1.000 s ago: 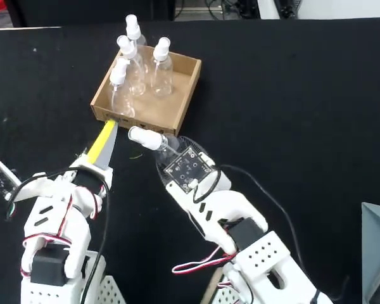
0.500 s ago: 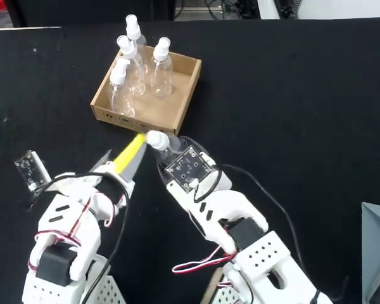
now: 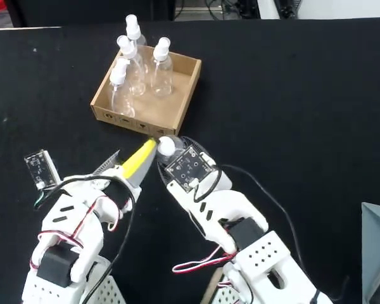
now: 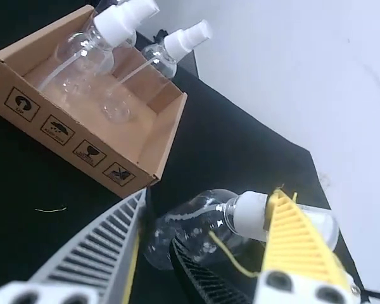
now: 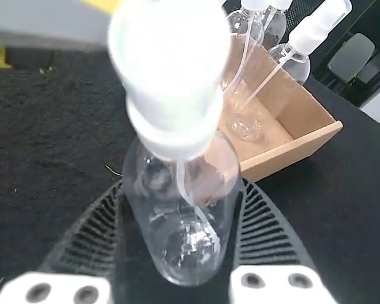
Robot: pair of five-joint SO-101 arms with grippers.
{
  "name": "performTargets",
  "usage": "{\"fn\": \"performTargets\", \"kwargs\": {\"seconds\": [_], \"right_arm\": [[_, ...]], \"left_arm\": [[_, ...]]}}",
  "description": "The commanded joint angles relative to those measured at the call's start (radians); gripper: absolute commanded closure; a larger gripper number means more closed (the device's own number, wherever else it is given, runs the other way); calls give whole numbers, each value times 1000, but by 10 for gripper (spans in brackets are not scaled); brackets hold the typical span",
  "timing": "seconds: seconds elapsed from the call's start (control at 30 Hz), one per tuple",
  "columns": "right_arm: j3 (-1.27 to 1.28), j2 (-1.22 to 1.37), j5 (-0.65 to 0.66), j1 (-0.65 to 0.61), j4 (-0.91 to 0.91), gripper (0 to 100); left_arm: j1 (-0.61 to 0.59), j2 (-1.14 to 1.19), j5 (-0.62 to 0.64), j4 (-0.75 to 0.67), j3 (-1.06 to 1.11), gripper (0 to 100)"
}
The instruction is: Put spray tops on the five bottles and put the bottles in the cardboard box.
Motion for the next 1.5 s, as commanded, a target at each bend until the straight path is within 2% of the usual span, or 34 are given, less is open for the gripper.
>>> {"fn": "performTargets", "kwargs": {"seconds": [0.0, 0.2, 0.47, 0.77, 0.87, 1.17, 1.37, 1.47], "right_arm": [[-25, -33, -2, -28, -23, 900], [-25, -33, -2, -26, -23, 900], [-30, -33, -8, -23, -23, 900], [-31, -33, -9, -23, -23, 900], [-30, -33, -14, -23, -23, 900], [-47, -33, -183, -23, -23, 899], [-50, -33, -298, -25, -26, 896], [-50, -33, -311, -25, -29, 896]], "left_arm": [[82, 2, -57, -2, 30, 726], [65, -2, -55, -3, 31, 726], [-71, -2, 26, -2, -24, 726], [-197, -2, 20, -6, -35, 726], [-254, -2, -31, -34, -36, 726], [-463, -2, -124, -37, 36, 726], [-542, -2, -178, -38, 134, 726], [-564, -2, -186, -38, 163, 726]]}}
